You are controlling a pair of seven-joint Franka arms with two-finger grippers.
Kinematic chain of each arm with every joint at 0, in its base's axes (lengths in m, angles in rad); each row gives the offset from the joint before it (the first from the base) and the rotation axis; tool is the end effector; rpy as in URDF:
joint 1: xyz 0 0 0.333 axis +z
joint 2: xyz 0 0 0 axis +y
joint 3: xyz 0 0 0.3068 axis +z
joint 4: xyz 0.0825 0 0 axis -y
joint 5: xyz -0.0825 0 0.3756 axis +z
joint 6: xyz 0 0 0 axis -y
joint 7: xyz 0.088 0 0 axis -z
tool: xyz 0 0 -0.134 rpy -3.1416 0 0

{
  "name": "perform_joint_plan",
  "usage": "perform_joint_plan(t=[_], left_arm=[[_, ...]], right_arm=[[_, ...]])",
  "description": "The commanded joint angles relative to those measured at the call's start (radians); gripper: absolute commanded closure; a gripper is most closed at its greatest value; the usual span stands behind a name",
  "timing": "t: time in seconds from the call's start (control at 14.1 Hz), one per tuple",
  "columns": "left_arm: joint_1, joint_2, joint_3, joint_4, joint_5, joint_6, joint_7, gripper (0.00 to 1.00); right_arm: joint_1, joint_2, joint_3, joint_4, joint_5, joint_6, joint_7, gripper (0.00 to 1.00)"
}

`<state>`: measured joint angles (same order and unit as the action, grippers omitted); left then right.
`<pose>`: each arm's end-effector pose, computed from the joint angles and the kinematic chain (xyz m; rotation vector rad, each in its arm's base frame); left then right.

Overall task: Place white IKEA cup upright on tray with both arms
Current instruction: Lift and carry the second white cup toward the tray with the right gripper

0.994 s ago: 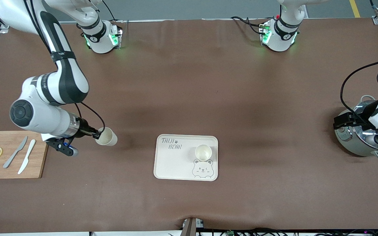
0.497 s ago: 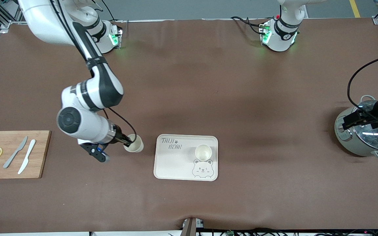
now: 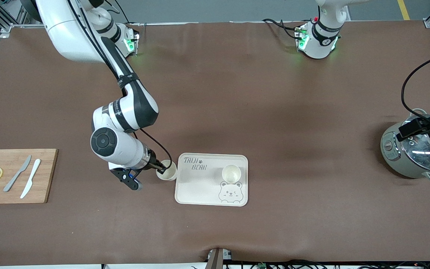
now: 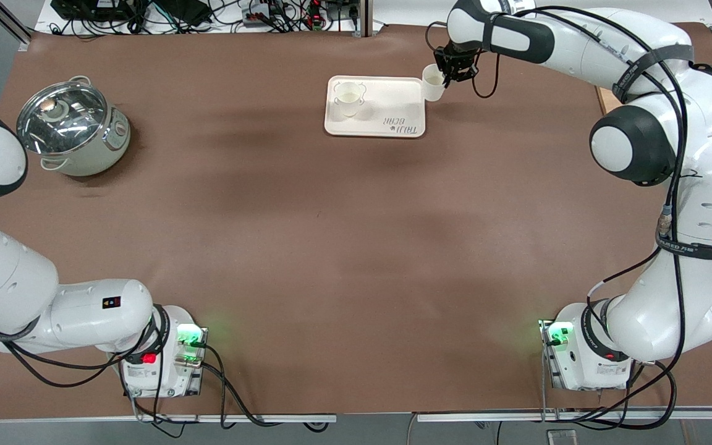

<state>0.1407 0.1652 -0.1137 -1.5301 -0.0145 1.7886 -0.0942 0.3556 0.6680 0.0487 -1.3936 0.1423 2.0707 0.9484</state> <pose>0.6144 0.0196 0.5327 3.0960 0.1954 0.1447 0.6552 0.2854 0.2867 -2.8669 0.9222 0.1355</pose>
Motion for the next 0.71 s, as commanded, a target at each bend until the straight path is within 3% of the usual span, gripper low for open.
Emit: perform_joint_plan(t=[0.0,0.64], left_arm=[[0.008,-0.038,-0.02,-0.028,-0.015,0.008,-0.021,0.0],[-0.055,-0.036,-0.021,-0.019,-0.018,-0.005,-0.068,0.0]], right_arm=[[0.017,0.019,-0.007,0.048,0.032,-0.009,0.023,1.0],[0.104,0.082,-0.009,0.065,0.034,0.015,0.098,1.0]])
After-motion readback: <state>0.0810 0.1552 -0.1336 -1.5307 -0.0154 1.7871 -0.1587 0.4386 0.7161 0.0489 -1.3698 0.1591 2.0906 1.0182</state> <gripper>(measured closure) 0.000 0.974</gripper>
